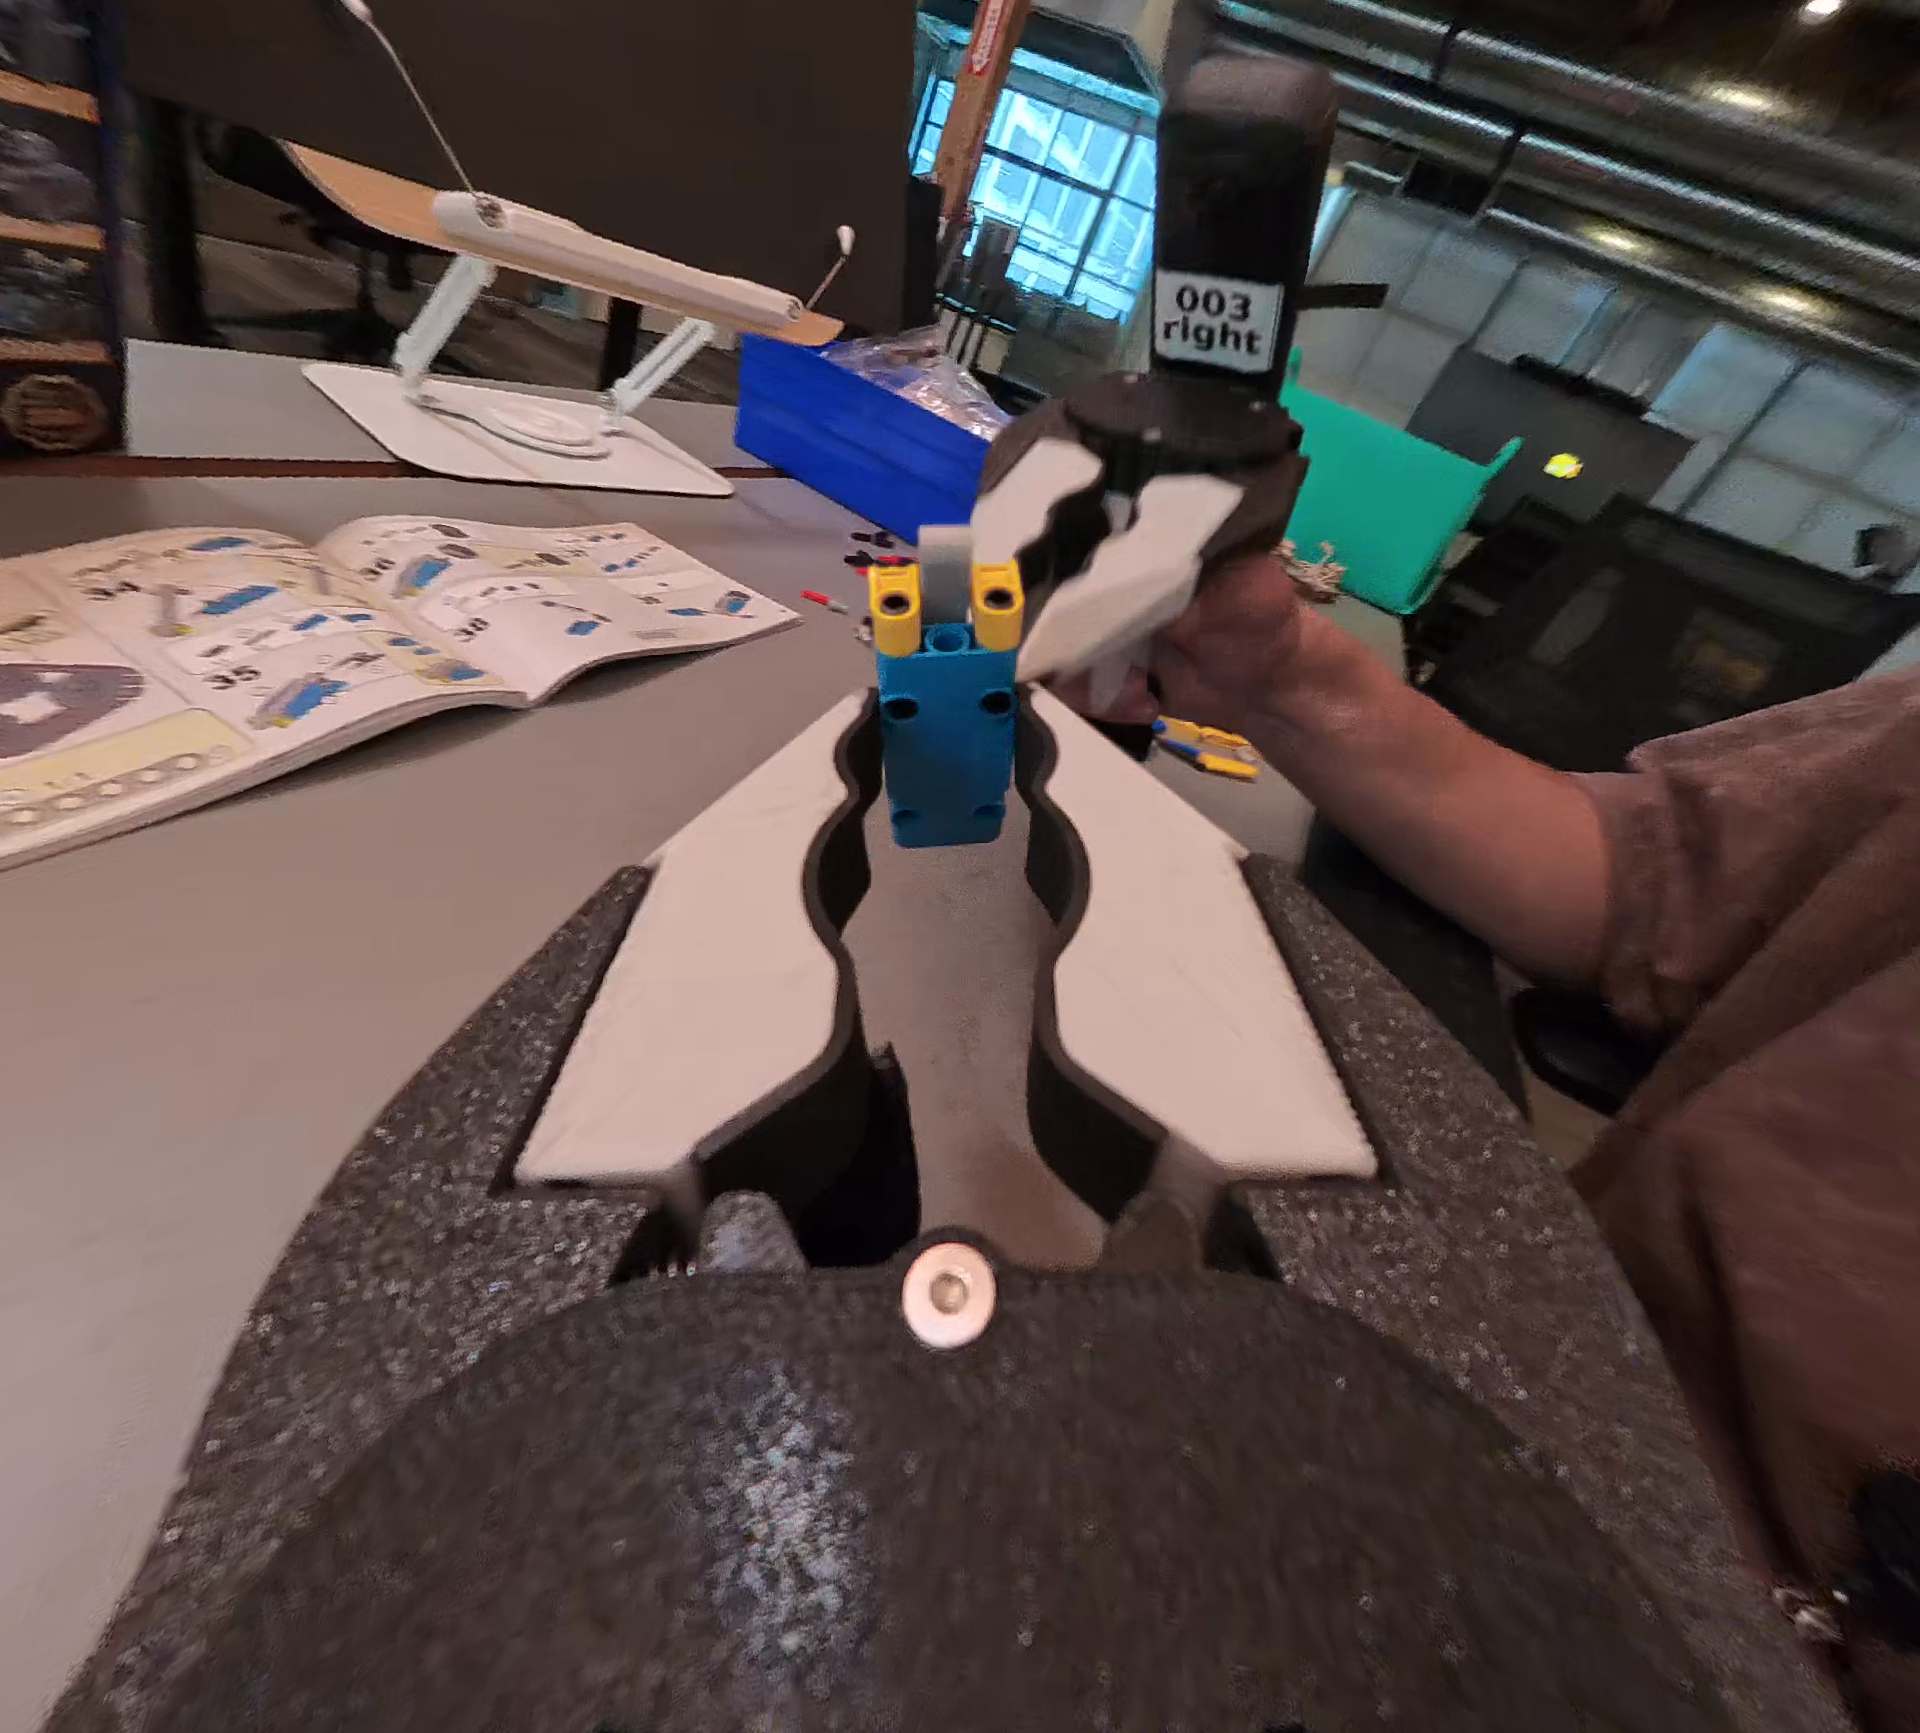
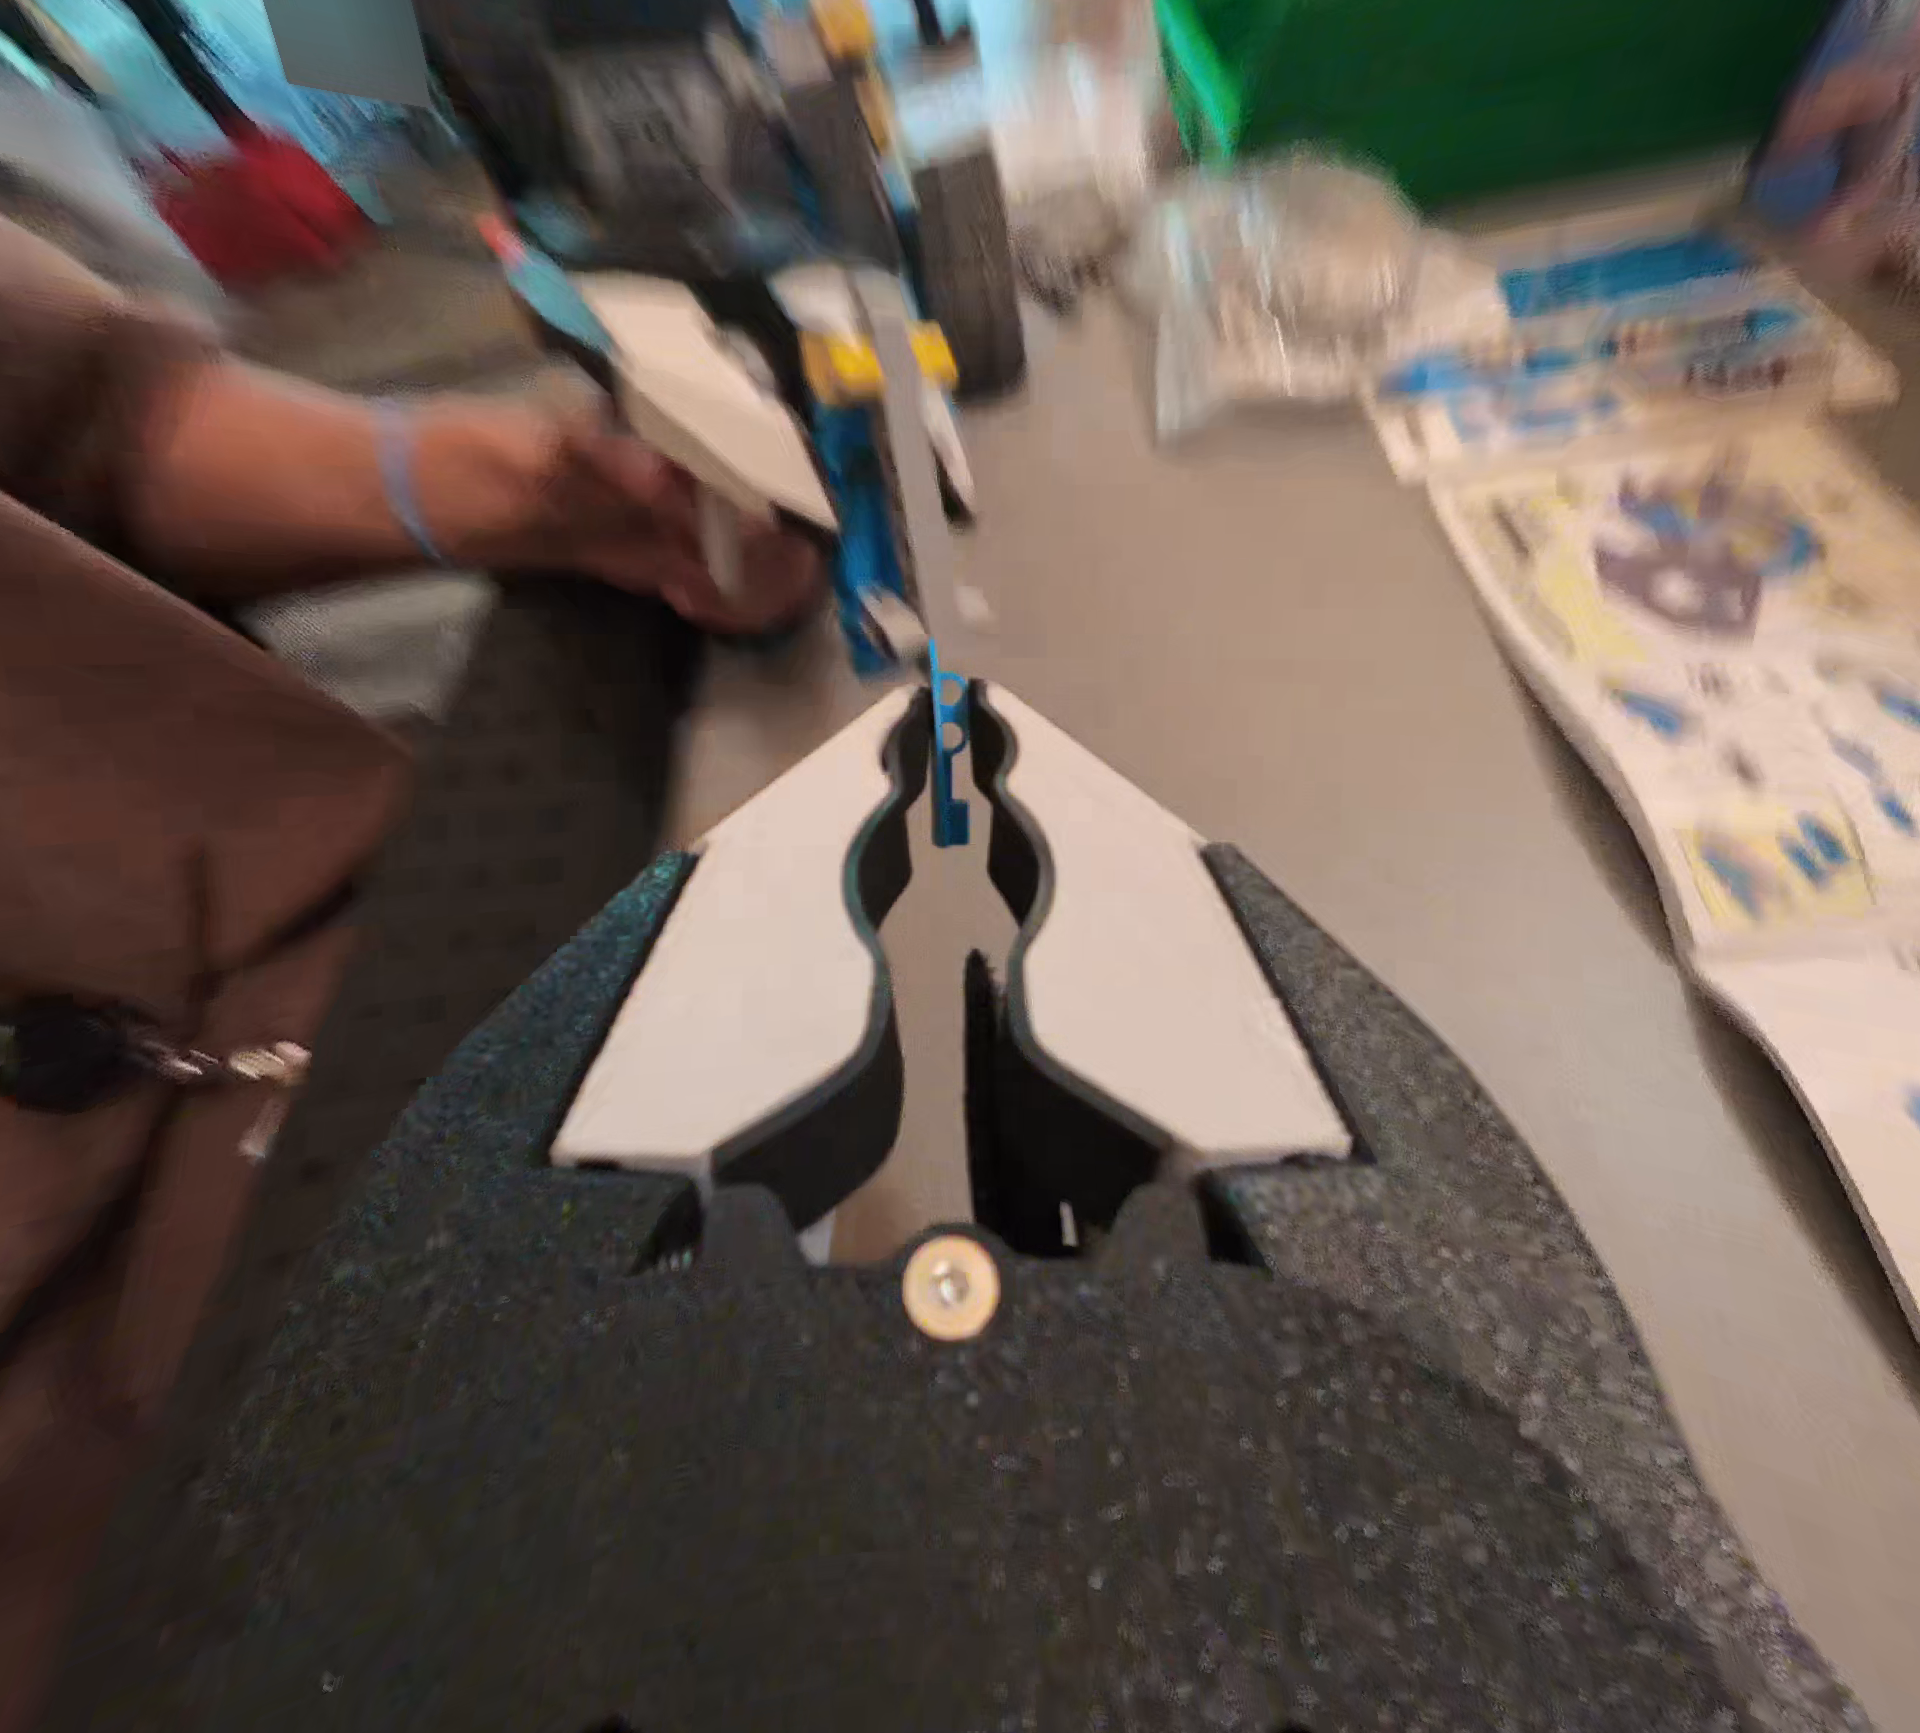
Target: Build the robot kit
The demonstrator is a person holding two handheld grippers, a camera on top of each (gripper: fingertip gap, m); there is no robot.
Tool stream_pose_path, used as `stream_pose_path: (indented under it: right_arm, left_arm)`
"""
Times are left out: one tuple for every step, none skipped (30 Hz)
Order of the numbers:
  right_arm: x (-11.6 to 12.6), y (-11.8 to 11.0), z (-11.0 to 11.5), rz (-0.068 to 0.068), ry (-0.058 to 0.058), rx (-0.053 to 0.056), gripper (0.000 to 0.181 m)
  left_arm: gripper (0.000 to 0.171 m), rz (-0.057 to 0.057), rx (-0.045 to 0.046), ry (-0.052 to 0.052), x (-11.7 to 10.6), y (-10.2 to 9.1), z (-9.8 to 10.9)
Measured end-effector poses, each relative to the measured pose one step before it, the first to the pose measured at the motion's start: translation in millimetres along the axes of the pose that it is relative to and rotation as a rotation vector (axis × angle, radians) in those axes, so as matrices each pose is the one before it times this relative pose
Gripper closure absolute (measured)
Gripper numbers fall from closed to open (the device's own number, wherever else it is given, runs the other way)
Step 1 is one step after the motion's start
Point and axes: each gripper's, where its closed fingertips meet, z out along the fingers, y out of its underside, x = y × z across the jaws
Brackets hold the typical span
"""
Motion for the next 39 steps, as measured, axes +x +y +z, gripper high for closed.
stream_pose_path:
  right_arm:
    - [-9.33, -19.92, -8.49, 0.01, -0.0614, 0.1249, 0.175]
    - [-7.16, -13.09, -3.26, 0.0446, -0.0601, 0.0826, 0.175]
    - [-2.91, -4.41, 0.84, 0.0517, -0.0402, 0.036, 0.175]
    - [-0.56, 0.26, 2.64, 0.034, -0.0261, 0.0165, 0.175]
    - [-0.12, 3.27, 3.23, 0.0345, -0.0248, 0.0004, 0.175]
    - [1.18, 3.66, 3.05, 0.0307, -0.0171, -0.0039, 0.175]
    - [1.67, 1.79, 2.07, 0.0219, -0.0096, 0.0053, 0.175]
    - [0.51, 0.76, 1.21, 0.0242, -0.0158, 0.006, 0.175]
    - [0.54, 1.99, 0.92, 0.0144, -0.0114, -0.0043, 0.176]
    - [2.84, 2.36, 0.91, 0.0019, 0.0092, -0.008, 0.175]
    - [1.62, 2.24, 1.03, 0.0044, 0.0015, -0.0058, 0.175]
    - [-1.02, -0.32, 0.25, 0.0176, -0.0176, 0.0089, 0.175]
    - [0.56, 0.1, 0.85, 0.0119, -0.0054, 0.0066, 0.175]
    - [1.19, -0.27, 0.58, 0.0127, -0.0031, 0.0095, 0.175]
    - [1.5, 0.04, 0.26, 0.0186, -0.0065, 0.0069, 0.175]
    - [2.13, 0.32, 0.16, 0.0168, -0.0029, 0.007, 0.175]
    - [1.45, 0.0, 0.06, 0.0174, -0.0088, 0.0099, 0.175]
    - [0.56, -0.58, -0.06, 0.023, -0.0153, 0.0149, 0.175]
    - [1.32, -0.09, -0.01, 0.0197, -0.0088, 0.011, 0.175]
    - [2.33, 0.89, 0.17, 0.0058, 0.0028, 0.0016, 0.175]
    - [1.99, 0.99, 0.31, -0.0024, 0.0069, -0.0018, 0.175]
    - [1.03, 0.34, 0.16, 0.0001, 0.002, 0.0006, 0.175]
    - [0.05, -0.07, 0.0, 0.0089, -0.0071, 0.0031, 0.175]
    - [1.3, 0.41, -0.16, 0.0033, 0.0022, 0.002, 0.175]
    - [2.99, 1.47, -0.05, -0.0078, 0.0168, -0.0057, 0.175]
    - [1.63, 1.53, -0.41, -0.0136, 0.0089, -0.007, 0.175]
    - [0.54, 0.34, -0.49, -0.014, 0.0039, -0.0008, 0.175]
    - [2.05, 0.86, -0.25, -0.0194, 0.017, -0.0047, 0.176]
    - [3.86, 2.25, 0.07, -0.0484, 0.0367, -0.0146, 0.175]
    - [3.38, 2.57, 0.39, -0.082, 0.0461, -0.0188, 0.175]
    - [2.5, 1.51, 0.27, -0.086, 0.0461, -0.0173, 0.175]
    - [0.72, 0.01, -0.06, -0.0638, 0.0326, -0.0117, 0.175]
    - [-0.3, -0.93, -0.15, -0.0469, 0.0209, -0.0029, 0.175]
    - [-0.59, -0.98, -0.2, -0.0402, 0.0137, 0.0029, 0.174]
    - [-0.54, -0.31, -0.31, -0.0528, 0.006, 0.002, 0.174]
    - [-0.52, 0.49, -0.64, -0.0361, 0.0043, -0.0034, 0.175]
    - [-1.87, 0.85, -1.36, 0.0001, -0.0087, -0.0114, 0.175]
    - [-2.7, -0.06, -2.64, 0.0221, -0.0277, -0.0146, 0.175]
    - [-0.56, 0.65, -4.12, 0.0381, -0.023, -0.0226, 0.175]
  left_arm:
    - [0.147, -0.0129, -0.00699, 0.0193, 2.24, 1.12, 0.92]
    - [0.147, -0.0121, -0.00664, 0.0212, 2.84, 1.02, 1.24]
    - [0.147, -0.0083, -0.00448, 0.0146, 2.24, 0.86, 1.29]
    - [0.147, -0.0027, -0.00596, 0.012, 2.09, 1.24, 1.52]
    - [0.147, 0.0011, -0.00956, 0.0056, 1.44, 1.77, 1.63]
    - [0.147, 0.0023, -0.01025, 0.0014, 0.73, 1.72, 1.52]
    - [0.147, 0.0, -0.00648, 0.0019, 0.71, 1.37, 1.22]
    - [0.147, -0.005, -0.00033, 0.0043, 0.77, 0.31, 0.75]
    - [0.147, -0.0104, 0.00411, 0.0023, 0.0, -0.48, 0.49]
    - [0.147, -0.0151, 0.00375, 0.0025, -0.38, -0.35, 0.24]
    - [0.148, -0.0177, 0.00235, -0.0015, -1.43, -0.06, -0.01]
    - [0.148, -0.0177, 0.00337, -0.0022, -1.9, -0.33, -0.29]
    - [0.147, -0.0168, 0.00199, 0.001, -1.42, -0.24, -0.17]
    - [0.148, -0.0123, 0.00181, -0.0013, -1.4, -0.13, -0.25]
    - [0.148, -0.0063, -0.00221, -0.0064, -1.72, 0.42, 0.04]
    - [0.148, -0.0046, -0.00225, -0.0093, -1.93, 0.6, 0.11]
    - [0.148, -0.0087, 0.00098, -0.0021, -0.95, 0.08, 0.21]
    - [0.148, -0.0163, 0.00351, 0.0007, -0.89, -0.34, 0.18]
    - [0.148, -0.0134, -0.00076, -0.0036, -1.51, 0.47, 0.16]
    - [0.148, -0.0054, -0.00603, -0.0084, -2.05, 1.15, 0.06]
    - [0.148, -0.0003, -0.0041, -0.0076, -1.55, 0.61, 0.0]
    - [0.148, 0.0009, -0.00214, -0.0034, -0.65, 0.35, 0.06]
    - [0.148, 0.0009, -0.00318, -0.0023, -0.49, 0.51, 0.27]
    - [0.148, 0.0011, -0.00811, -0.0105, -1.92, 1.14, 0.49]
    - [0.148, 0.0015, -0.01148, -0.0137, -2.46, 1.9, 0.6]
    - [0.148, -0.0017, -0.00736, -0.0047, -1.02, 1.28, 0.71]
    - [0.148, -0.0001, -0.00363, -0.007, -1.1, 0.52, 0.6]
    - [0.148, 0.0003, -0.00884, -0.0155, -2.61, 1.5, 0.66]
    - [0.148, -0.0108, -0.01283, -0.013, -3.31, 2.41, 0.7]
    - [0.148, -0.0167, -0.00948, -0.005, -2.66, 1.82, 0.71]
    - [0.148, -0.012, -0.00407, 0.0003, -1.31, 0.62, 0.36]
    - [0.148, -0.0058, 0.00165, 0.0069, 0.32, -0.34, 0.14]
    - [0.148, -0.0027, 0.00432, 0.008, 0.8, -0.79, -0.16]
    - [0.148, -0.0024, 0.00223, 0.007, 0.89, -0.34, -0.18]
    - [0.148, 0.0011, -0.00186, 0.0032, 0.5, 0.33, 0.14]
    - [0.148, 0.0053, -0.00551, 0.0028, 0.9, 0.94, 0.61]
    - [0.148, 0.0093, -0.00589, 0.0059, 1.88, 1.05, 0.67]
    - [0.148, 0.0123, -0.00069, -0.0004, 1.21, 0.14, 0.45]
    - [0.148, 0.0112, 0.00373, -0.0163, -1.71, -0.7, -0.22]
